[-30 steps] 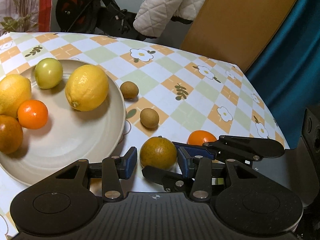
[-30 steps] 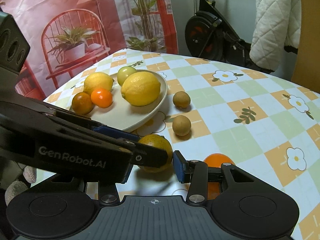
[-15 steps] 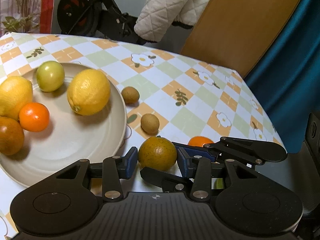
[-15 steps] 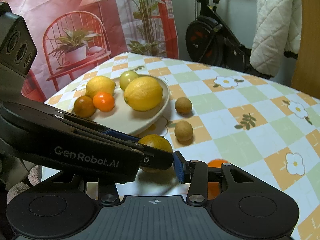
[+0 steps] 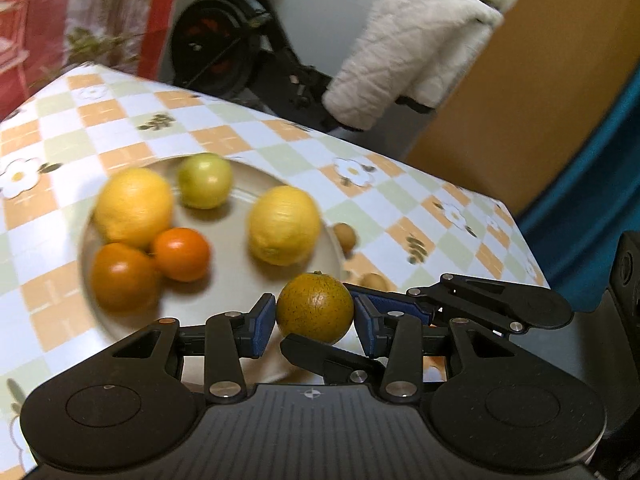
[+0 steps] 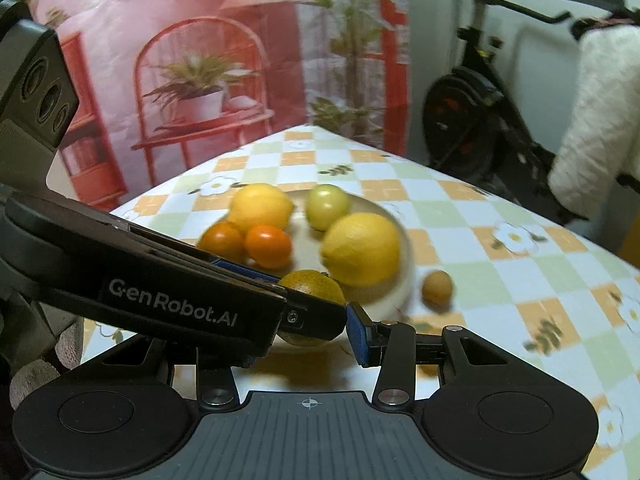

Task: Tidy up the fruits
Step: 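Carry the tangerine onto the plate and open the left gripper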

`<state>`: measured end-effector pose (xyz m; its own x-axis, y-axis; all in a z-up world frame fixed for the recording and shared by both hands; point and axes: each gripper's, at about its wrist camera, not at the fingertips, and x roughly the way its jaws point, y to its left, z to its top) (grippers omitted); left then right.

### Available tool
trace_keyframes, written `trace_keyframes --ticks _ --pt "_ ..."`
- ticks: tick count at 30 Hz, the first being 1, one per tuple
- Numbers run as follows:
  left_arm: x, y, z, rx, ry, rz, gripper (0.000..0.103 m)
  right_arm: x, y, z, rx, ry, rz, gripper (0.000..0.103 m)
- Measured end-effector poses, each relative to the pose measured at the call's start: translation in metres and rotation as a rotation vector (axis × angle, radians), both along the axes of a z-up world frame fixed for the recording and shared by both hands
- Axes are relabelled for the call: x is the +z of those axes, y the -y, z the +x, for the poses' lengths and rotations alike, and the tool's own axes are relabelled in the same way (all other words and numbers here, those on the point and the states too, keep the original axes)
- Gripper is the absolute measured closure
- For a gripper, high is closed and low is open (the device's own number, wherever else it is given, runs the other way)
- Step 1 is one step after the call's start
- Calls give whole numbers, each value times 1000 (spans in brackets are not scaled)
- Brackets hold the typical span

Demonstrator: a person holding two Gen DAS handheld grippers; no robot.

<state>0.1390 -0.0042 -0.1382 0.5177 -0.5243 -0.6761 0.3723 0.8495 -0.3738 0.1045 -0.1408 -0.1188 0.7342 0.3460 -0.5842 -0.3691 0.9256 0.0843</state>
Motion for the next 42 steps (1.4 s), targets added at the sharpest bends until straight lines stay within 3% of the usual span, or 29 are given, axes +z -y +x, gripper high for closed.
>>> trace_keyframes --ticks 8,18,42 --pt "-9 -20 23 55 -13 -10 58 -3 -27 31 55 -9 -50 63" --pt "-13 -20 36 56 -19 -26 58 -8 -32 53 50 -9 -89 63" --pt "-16 -20 37 61 -23 -29 58 -11 -34 57 49 -7 -123 63"
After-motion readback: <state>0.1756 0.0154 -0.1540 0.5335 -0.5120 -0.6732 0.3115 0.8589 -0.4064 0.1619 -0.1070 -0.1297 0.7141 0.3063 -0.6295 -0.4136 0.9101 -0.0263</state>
